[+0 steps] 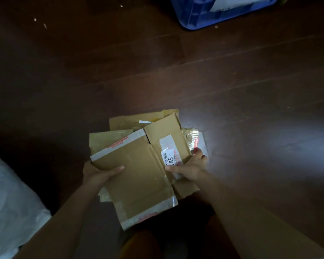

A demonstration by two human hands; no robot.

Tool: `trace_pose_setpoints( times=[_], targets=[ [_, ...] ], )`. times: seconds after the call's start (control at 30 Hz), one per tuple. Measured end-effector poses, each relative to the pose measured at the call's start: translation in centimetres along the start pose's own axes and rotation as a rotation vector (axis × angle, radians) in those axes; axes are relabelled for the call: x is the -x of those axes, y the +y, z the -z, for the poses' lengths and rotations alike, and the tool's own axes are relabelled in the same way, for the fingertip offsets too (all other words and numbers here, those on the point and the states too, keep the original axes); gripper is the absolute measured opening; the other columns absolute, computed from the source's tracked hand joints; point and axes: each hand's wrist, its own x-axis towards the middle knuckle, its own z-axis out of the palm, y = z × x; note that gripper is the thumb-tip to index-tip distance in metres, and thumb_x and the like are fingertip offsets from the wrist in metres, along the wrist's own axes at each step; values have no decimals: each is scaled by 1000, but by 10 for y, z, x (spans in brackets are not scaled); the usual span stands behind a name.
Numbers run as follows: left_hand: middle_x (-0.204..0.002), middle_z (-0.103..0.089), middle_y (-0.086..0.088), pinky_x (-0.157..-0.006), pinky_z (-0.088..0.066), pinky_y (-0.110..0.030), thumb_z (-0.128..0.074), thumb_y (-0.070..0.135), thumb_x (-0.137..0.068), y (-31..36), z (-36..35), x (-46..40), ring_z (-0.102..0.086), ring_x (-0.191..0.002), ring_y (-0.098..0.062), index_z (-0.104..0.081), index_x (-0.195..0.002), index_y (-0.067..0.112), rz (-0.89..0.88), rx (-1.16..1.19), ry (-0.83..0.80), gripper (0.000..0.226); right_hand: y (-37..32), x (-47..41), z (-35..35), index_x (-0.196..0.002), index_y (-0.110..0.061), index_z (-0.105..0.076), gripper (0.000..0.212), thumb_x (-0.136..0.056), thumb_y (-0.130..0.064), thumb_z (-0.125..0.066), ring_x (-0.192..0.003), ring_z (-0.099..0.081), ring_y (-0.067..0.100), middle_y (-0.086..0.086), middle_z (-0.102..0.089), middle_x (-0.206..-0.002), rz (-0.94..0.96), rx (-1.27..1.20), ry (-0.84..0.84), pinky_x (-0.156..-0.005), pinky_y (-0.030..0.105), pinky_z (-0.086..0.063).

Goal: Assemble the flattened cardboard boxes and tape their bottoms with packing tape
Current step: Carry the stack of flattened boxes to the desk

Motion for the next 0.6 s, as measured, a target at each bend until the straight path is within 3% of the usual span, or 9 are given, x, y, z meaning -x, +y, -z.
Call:
trace_pose_setpoints(
  times=[0.07,0.17,0.23,0.33,0.5,0.6],
  targets=[
    [-117,-65,-4,-83,-55,-38,-96,26,-46,12,-3,16,-63,-105,-23,-56,-122,16,76,102,-84,87,5,-11,6,-135,-11,-37,124,-32,-46,-98,-123,-52,23,4,-52,-129,6,-148,20,-105,39,-45],
    [-110,-70,-13,-81,-54,-42,-86,21,-55,21,-6,28,-66,-100,-30,-63,-114,14,225,235,-283,64,12,-23,19,-112,-16,-63,102,-22,-55,-93,-98,-67,16,0,-69,-108,42,-194,-100,-90,34,-56],
    [-108,-70,-14,-85,-52,-45,-81,18,-62,27,-7,33,-65,-102,-32,-63,-106,16,279,275,-369,48,16,-25,27,-110,-17,-66,84,-37,-46,-96,-91,-68,13,-2,-72,-102,62,-225,-171,-79,28,-57],
    [-105,-71,-14,-87,-52,-47,-81,17,-64,33,-12,32,-65,-102,-33,-63,-104,18,274,269,-405,44,24,-27,33,-112,-12,-63,70,-53,-29,-95,-80,-67,11,0,-73,-92,57,-312,-245,-64,21,-50],
    [-109,-72,-10,-96,-50,-49,-85,21,-62,44,-26,30,-65,-105,-31,-63,-116,18,245,289,-398,58,33,-27,38,-111,-10,-65,60,-57,-15,-92,-85,-71,19,3,-76,-93,10,-465,-237,-71,30,-58],
    [-105,-73,-7,-81,-54,-39,-83,22,-62,58,-31,43,-67,-100,-27,-66,-111,15,200,329,-344,53,23,-20,56,-108,-10,-67,59,-56,-17,-93,-84,-72,19,0,-76,-91,45,-488,-196,-72,31,-58]
  ],
)
